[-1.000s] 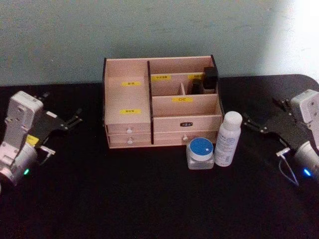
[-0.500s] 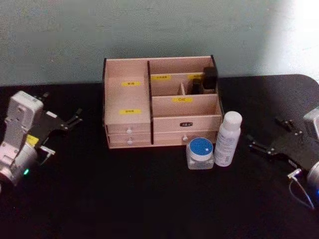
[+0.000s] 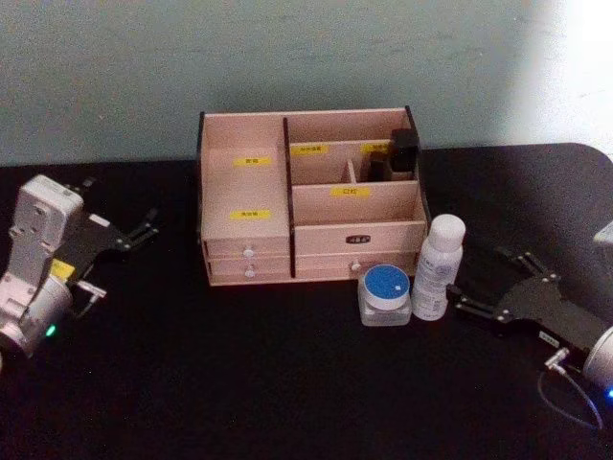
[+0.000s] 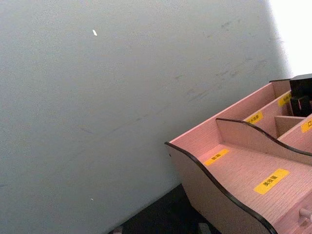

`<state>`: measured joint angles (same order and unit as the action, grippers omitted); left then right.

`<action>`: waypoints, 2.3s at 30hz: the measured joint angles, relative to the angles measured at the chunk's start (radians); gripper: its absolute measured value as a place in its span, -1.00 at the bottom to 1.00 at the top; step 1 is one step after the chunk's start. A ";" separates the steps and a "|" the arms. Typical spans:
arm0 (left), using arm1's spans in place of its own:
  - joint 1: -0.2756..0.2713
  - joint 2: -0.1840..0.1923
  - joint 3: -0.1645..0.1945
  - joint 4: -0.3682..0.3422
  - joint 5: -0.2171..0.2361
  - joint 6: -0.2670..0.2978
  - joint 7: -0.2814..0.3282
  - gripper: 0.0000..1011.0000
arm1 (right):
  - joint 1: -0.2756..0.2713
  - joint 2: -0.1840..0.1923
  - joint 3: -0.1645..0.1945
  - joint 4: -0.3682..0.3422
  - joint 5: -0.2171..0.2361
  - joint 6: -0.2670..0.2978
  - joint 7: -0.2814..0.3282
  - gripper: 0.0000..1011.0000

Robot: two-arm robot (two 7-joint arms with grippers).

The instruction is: Pick up the facial cleanser and watermelon frost from the table and place them into the tiered storage box.

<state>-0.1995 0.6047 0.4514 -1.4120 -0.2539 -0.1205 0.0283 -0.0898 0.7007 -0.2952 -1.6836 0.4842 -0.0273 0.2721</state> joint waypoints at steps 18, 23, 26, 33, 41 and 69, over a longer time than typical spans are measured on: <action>0.000 0.000 0.000 0.000 0.000 0.000 0.000 0.98 | 0.059 -0.098 -0.011 0.066 -0.026 0.012 0.050 0.98; 0.000 0.000 0.000 0.000 0.000 0.000 0.000 0.98 | 0.079 -0.119 -0.013 0.087 -0.035 0.011 0.067 0.98; 0.000 0.000 0.000 0.000 0.000 0.000 0.000 0.98 | 0.089 -0.129 -0.015 0.097 -0.042 0.012 0.074 0.98; 0.000 0.000 0.000 0.000 0.000 0.000 0.000 0.98 | 0.120 -0.166 -0.015 0.138 -0.060 0.021 0.093 0.98; 0.000 0.000 0.000 0.000 0.000 0.000 0.000 0.98 | 0.134 -0.192 -0.005 0.158 -0.065 0.026 0.112 0.98; 0.000 0.000 0.000 0.000 0.000 0.000 0.000 0.98 | 0.135 -0.198 -0.001 0.162 -0.067 0.027 0.116 0.50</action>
<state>-0.1995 0.6047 0.4514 -1.4120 -0.2539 -0.1206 0.0283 0.0449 0.5025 -0.2961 -1.5221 0.4174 -0.0003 0.3882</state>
